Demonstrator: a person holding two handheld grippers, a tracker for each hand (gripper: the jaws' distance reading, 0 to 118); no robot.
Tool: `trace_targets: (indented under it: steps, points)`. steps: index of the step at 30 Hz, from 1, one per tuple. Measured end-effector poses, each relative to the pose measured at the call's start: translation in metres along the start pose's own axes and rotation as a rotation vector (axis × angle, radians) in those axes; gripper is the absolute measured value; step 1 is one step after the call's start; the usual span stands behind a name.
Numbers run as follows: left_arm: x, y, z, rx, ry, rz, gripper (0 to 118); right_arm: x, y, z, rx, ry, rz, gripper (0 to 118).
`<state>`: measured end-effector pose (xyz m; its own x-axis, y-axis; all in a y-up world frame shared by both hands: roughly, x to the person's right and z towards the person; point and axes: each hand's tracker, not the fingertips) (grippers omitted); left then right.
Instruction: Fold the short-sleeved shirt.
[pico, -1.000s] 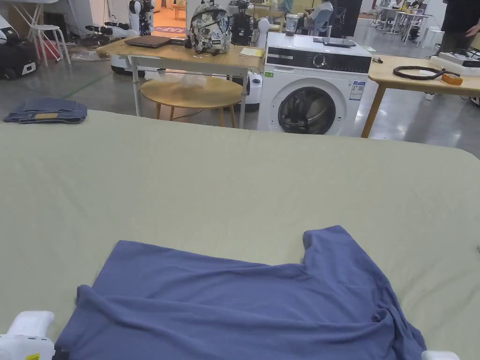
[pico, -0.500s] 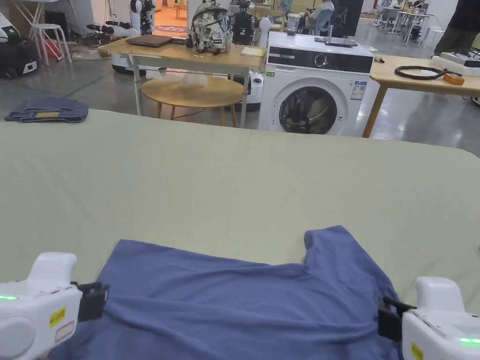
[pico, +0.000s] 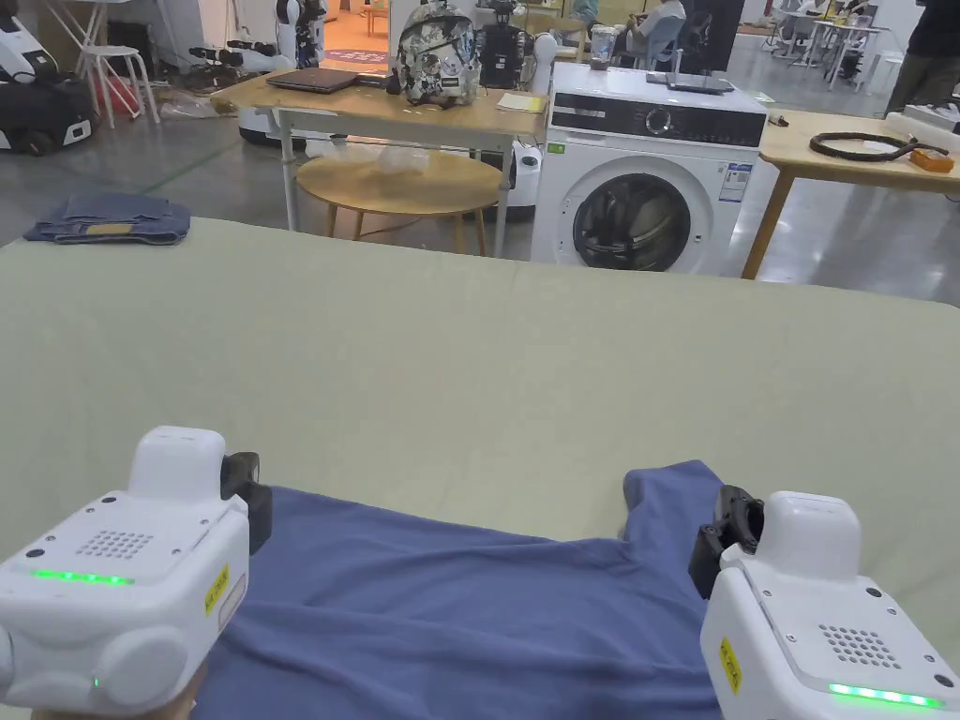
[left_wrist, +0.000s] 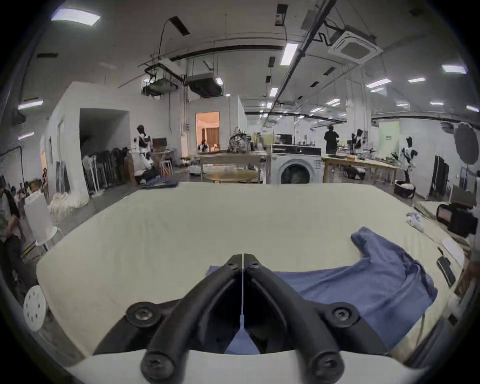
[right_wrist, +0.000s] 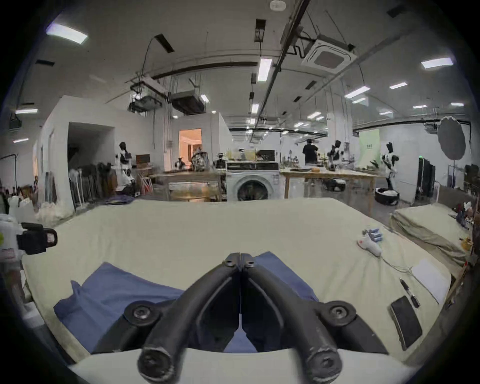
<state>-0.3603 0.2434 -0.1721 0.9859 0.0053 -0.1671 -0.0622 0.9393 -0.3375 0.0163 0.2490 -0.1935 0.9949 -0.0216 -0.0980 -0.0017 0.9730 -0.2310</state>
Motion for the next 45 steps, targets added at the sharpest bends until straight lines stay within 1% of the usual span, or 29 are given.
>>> trace_targets:
  steps: [2, 4, 5, 6, 9, 10, 11, 12, 13, 14, 16, 17, 20, 23, 24, 25, 26, 27, 30, 32, 34, 38, 39, 40, 41, 42, 43, 44, 45]
  points:
    - [-0.013, 0.006, -0.022, -0.085, -0.032, 0.042, 0, -0.003, 0.000, -0.005, -0.007, 0.018, 0.006, 0]
    - [-0.024, 0.012, -0.055, -0.173, -0.026, 0.055, 0, -0.004, 0.000, -0.011, -0.028, 0.020, 0.019, 0]
    - [-0.031, 0.014, -0.072, -0.247, -0.041, 0.057, 0, -0.003, 0.000, -0.014, -0.031, 0.017, 0.016, 0]
    - [-0.038, 0.016, -0.088, -0.258, -0.049, 0.067, 0, -0.002, -0.001, -0.017, -0.039, 0.019, 0.013, 0]
    - [-0.053, 0.025, -0.142, -0.419, -0.077, 0.082, 0, 0.004, -0.004, -0.028, -0.082, 0.004, 0.005, 0]
    - [-0.059, 0.026, -0.159, -0.455, -0.100, 0.111, 3, 0.007, -0.006, -0.032, -0.093, 0.006, -0.001, 0]
    - [-0.059, 0.029, -0.173, -0.508, -0.117, 0.132, 15, 0.009, -0.008, -0.036, -0.107, -0.001, 0.000, 0]
    - [-0.062, 0.029, -0.187, -0.572, -0.114, 0.134, 40, 0.010, -0.009, -0.039, -0.118, -0.008, 0.004, 0]
    - [-0.064, 0.029, -0.200, -0.611, -0.109, 0.128, 56, 0.013, -0.011, -0.042, -0.129, -0.011, 0.007, 0]
    - [-0.065, 0.028, -0.214, -0.641, -0.106, 0.112, 62, 0.015, -0.013, -0.045, -0.139, -0.013, 0.009, 0]
    - [-0.062, 0.029, -0.231, -0.711, -0.098, 0.089, 62, 0.019, -0.018, -0.049, -0.162, -0.023, 0.016, 0]
    - [-0.063, 0.027, -0.240, -0.750, -0.113, 0.103, 62, 0.021, -0.020, -0.051, -0.172, -0.027, 0.019, 0]
    - [-0.060, 0.020, -0.256, -0.830, -0.072, 0.086, 61, 0.026, -0.027, -0.057, -0.202, -0.042, 0.030, 0]
    - [-0.055, 0.010, -0.268, -0.893, -0.025, 0.013, 52, 0.032, -0.033, -0.061, -0.229, -0.054, 0.027, 0]
    - [-0.052, 0.005, -0.268, -0.925, -0.013, 0.006, 43, 0.033, -0.035, -0.063, -0.239, -0.059, 0.027, 0]
    - [-0.048, 0.002, -0.268, -0.918, -0.026, 0.006, 30, 0.036, -0.037, -0.064, -0.247, -0.061, 0.023, 0]
    - [-0.042, 0.001, -0.263, -0.894, -0.002, -0.042, 14, 0.038, -0.039, -0.066, -0.257, -0.064, 0.017, 0]
    - [-0.042, 0.000, -0.265, -0.883, 0.008, -0.060, 0, 0.039, -0.041, -0.068, -0.269, -0.069, 0.015, 0]
    - [-0.031, 0.001, -0.259, -0.825, 0.029, -0.111, 0, 0.045, -0.046, -0.073, -0.303, -0.076, -0.005, 0]
    - [-0.029, -0.001, -0.257, -0.802, -0.008, -0.137, 0, 0.049, -0.049, -0.081, -0.340, -0.081, -0.018, 0]
    - [-0.028, -0.004, -0.252, -0.801, -0.011, -0.151, 0, 0.055, -0.049, -0.087, -0.370, -0.080, -0.031, 0]
    - [-0.043, 0.000, -0.242, -0.744, -0.039, -0.103, 0, 0.076, -0.035, -0.112, -0.453, -0.077, -0.039, 1]
    - [-0.045, 0.002, -0.239, -0.723, -0.044, -0.094, 0, 0.082, -0.029, -0.123, -0.488, -0.078, -0.034, 10]
    - [-0.048, 0.004, -0.236, -0.709, -0.052, -0.087, 0, 0.088, -0.022, -0.134, -0.505, -0.083, -0.026, 23]
    - [-0.050, 0.006, -0.232, -0.699, -0.054, -0.077, 0, 0.098, -0.016, -0.146, -0.508, -0.076, -0.031, 42]
    - [-0.052, 0.007, -0.228, -0.684, -0.060, -0.069, 0, 0.105, -0.011, -0.160, -0.551, -0.069, -0.028, 63]
    - [-0.052, 0.008, -0.224, -0.662, -0.066, -0.057, 0, 0.114, -0.005, -0.175, -0.584, -0.071, -0.049, 70]
    - [-0.054, 0.009, -0.222, -0.664, -0.071, -0.036, 0, 0.122, 0.000, -0.191, -0.595, -0.080, -0.056, 70]
    - [-0.056, 0.009, -0.220, -0.657, -0.074, -0.024, 0, 0.129, 0.004, -0.206, -0.637, -0.073, -0.042, 70]
